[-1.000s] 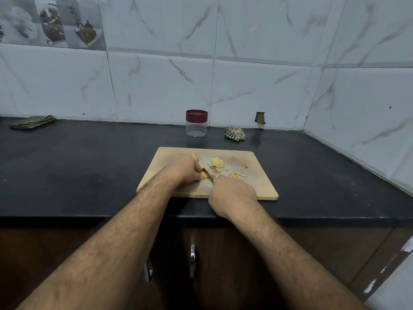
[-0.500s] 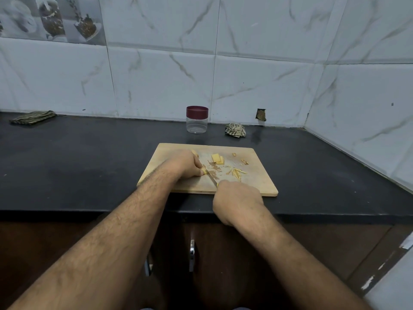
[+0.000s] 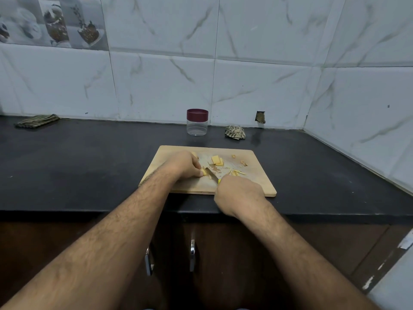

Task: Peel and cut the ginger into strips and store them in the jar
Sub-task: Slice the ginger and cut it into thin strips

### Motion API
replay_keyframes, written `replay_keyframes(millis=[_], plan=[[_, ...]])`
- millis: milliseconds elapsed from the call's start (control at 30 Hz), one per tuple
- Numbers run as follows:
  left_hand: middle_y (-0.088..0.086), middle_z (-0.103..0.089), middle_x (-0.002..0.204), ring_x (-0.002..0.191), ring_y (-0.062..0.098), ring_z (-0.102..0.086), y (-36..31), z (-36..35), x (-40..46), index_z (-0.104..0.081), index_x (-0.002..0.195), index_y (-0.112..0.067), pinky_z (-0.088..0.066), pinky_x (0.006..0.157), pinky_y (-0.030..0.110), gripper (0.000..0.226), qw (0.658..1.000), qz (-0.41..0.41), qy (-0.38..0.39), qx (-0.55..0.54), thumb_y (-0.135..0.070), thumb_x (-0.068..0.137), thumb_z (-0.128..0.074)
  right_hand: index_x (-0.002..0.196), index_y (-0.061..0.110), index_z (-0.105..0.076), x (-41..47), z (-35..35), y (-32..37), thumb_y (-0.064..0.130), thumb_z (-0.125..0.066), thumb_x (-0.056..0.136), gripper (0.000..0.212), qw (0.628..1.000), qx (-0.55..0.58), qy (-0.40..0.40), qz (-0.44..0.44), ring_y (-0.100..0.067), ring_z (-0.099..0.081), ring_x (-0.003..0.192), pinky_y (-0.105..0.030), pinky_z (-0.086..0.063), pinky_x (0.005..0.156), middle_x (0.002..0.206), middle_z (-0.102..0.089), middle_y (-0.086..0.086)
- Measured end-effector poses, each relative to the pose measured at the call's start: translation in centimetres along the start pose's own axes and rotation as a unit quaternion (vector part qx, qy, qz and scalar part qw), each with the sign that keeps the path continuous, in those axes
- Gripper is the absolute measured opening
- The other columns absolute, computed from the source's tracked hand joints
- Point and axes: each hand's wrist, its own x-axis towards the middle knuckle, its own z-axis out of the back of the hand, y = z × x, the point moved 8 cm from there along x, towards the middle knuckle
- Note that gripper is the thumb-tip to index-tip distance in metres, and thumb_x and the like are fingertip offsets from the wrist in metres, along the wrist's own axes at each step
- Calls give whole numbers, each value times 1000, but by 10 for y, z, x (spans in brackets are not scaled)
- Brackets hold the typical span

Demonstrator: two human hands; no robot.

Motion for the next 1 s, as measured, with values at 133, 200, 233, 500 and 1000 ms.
replay_keyframes(millis=[133,200,233,500,1000], plan=[[-12,-57,138,121,12,-54,-1,0,1,-74,109,-24,-43,99,27,27,1000,1,-7,22,-33,83,-77,132,14,-52,7,-1,7,15,-43,97,36,1000,1,0,-1,-26,-57,113,-35,-41,80,129,-59,-7],[-12,-56,139,121,13,-54,-1,1,2,-74,109,-24,-43,100,28,28,1000,0,-6,26,-33,83,-77,130,14,-54,11,-1,9,15,-43,97,35,1000,2,-4,-1,-26,-56,115,-35,-40,80,130,-59,-7],[-12,-55,140,121,13,-54,-1,0,2,-74,109,-24,-43,100,28,28,1000,-1,-5,25,-33,83,-77,130,14,-55,12,-1,10,15,-44,97,35,1000,1,-6,-1,-26,-56,116,-35,-40,80,130,-59,-7],[-13,-55,140,119,13,-55,1,0,4,-74,109,-25,-44,96,27,27,1000,-1,12,7,-31,83,-77,132,14,-54,19,-5,13,16,-45,97,36,1000,-9,-1,-1,-25,-55,118,-35,-38,80,132,-58,-6],[-14,-63,120,77,8,-56,6,-1,-1,-76,100,-23,-46,64,24,21,996,35,32,-76,-24,80,-81,126,17,-52,-10,-14,-4,13,-52,93,33,999,-31,18,-1,-22,-48,89,-35,-41,72,115,-58,-4]])
